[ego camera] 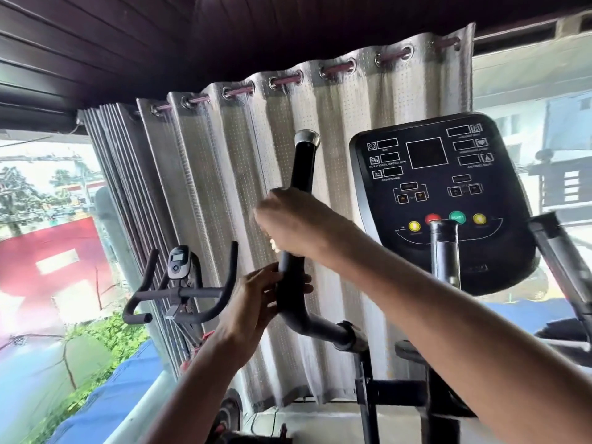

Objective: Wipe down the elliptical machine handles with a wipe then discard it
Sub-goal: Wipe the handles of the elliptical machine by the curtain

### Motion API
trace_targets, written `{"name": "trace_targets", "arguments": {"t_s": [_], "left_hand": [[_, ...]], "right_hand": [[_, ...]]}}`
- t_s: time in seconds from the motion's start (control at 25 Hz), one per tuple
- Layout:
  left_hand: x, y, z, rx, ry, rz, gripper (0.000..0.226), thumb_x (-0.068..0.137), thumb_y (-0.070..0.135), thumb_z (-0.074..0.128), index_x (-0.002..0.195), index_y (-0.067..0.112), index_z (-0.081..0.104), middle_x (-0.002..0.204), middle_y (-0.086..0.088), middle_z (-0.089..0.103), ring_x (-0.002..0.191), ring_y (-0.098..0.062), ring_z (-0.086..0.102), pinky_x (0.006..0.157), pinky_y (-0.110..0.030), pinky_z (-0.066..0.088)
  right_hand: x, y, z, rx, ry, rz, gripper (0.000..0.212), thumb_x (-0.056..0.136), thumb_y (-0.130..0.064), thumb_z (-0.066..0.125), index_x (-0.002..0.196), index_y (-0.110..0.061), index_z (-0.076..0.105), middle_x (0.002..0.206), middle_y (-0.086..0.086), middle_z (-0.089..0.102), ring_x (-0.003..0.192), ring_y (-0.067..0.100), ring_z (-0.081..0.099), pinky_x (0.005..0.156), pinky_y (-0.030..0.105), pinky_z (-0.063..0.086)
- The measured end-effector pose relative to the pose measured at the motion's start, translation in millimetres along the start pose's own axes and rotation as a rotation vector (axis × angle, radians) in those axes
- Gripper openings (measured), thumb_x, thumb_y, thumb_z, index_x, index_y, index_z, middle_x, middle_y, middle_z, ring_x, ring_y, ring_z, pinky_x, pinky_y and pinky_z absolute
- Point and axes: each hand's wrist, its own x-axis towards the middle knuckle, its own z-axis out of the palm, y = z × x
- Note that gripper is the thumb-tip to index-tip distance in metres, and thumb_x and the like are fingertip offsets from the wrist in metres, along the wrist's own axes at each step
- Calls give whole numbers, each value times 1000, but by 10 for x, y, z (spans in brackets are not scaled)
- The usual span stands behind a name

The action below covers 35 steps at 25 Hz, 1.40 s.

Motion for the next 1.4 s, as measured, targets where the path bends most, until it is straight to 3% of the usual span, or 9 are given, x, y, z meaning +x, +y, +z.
{"name": "trace_targets", "arguments": {"t_s": [0.2, 0.44, 0.56, 0.8, 0.92, 1.0, 1.16, 1.28, 1.4], "left_hand": [[12, -1, -4, -9, -2, -1, 36, 99, 7, 40, 122, 1, 66, 113, -22, 75, 109, -39, 71, 97, -46, 50], [18, -35, -66, -43, -43, -9, 30, 102, 6, 44, 120, 4, 68, 112, -22, 75, 107, -38, 72, 90, -37, 54], [48, -21, -105, -63, -70, -21, 29, 102, 5, 44, 117, 5, 69, 110, -21, 76, 105, -38, 73, 95, -40, 54], [111, -77, -190, -88, -169, -19, 29, 102, 6, 46, 121, 8, 68, 113, -19, 75, 107, -35, 73, 100, -42, 52], [116, -124, -229, -111, -236, -23, 30, 102, 8, 48, 124, 10, 68, 115, -13, 76, 108, -28, 72, 94, -32, 56], [129, -160, -262, -115, -269, -10, 28, 100, 8, 49, 118, 9, 70, 110, -14, 74, 103, -26, 72, 85, -25, 56], [151, -241, -243, -153, -275, -21, 41, 83, 22, 52, 115, 3, 70, 117, -29, 69, 115, -45, 64, 107, -51, 49], [166, -296, -238, -172, -288, -32, 47, 80, 25, 56, 113, -5, 68, 116, -30, 69, 117, -46, 63, 109, -54, 44], [156, -338, -249, -176, -306, -12, 58, 76, 33, 63, 110, -14, 61, 105, -27, 70, 101, -35, 63, 99, -48, 47]], "right_hand": [[-74, 440, 186, -27, 267, -27, 14, 86, -5, 68, 81, -14, 78, 83, 0, 72, 84, 21, 59, 76, 39, 55], [-296, 344, 237, 33, 379, -47, 9, 84, -4, 75, 89, -10, 80, 92, 1, 75, 85, 26, 62, 72, 40, 57], [-443, 239, 245, 51, 355, -83, 8, 86, -5, 75, 90, -10, 80, 94, 0, 74, 87, 25, 62, 75, 39, 56], [-640, -12, 397, 80, 431, 73, 12, 90, -4, 72, 97, -11, 79, 102, -2, 70, 92, 22, 63, 78, 40, 56], [-739, -163, 477, 127, 514, 205, 10, 92, -7, 72, 98, -9, 79, 104, -1, 70, 92, 22, 65, 78, 41, 56], [-762, -240, 462, 105, 465, 157, 8, 91, -8, 72, 96, -9, 78, 103, -1, 69, 92, 22, 65, 79, 40, 56], [-505, -208, 296, -138, 362, 126, 6, 87, -5, 74, 90, -9, 78, 96, 1, 68, 90, 22, 62, 76, 37, 58], [-107, -58, 216, -360, 243, 165, 15, 80, 6, 75, 85, -9, 77, 90, 3, 67, 87, 21, 59, 77, 35, 57], [182, -137, 106, -431, -102, 174, 16, 78, 4, 73, 81, -11, 75, 86, 3, 68, 84, 19, 62, 78, 30, 54]]}}
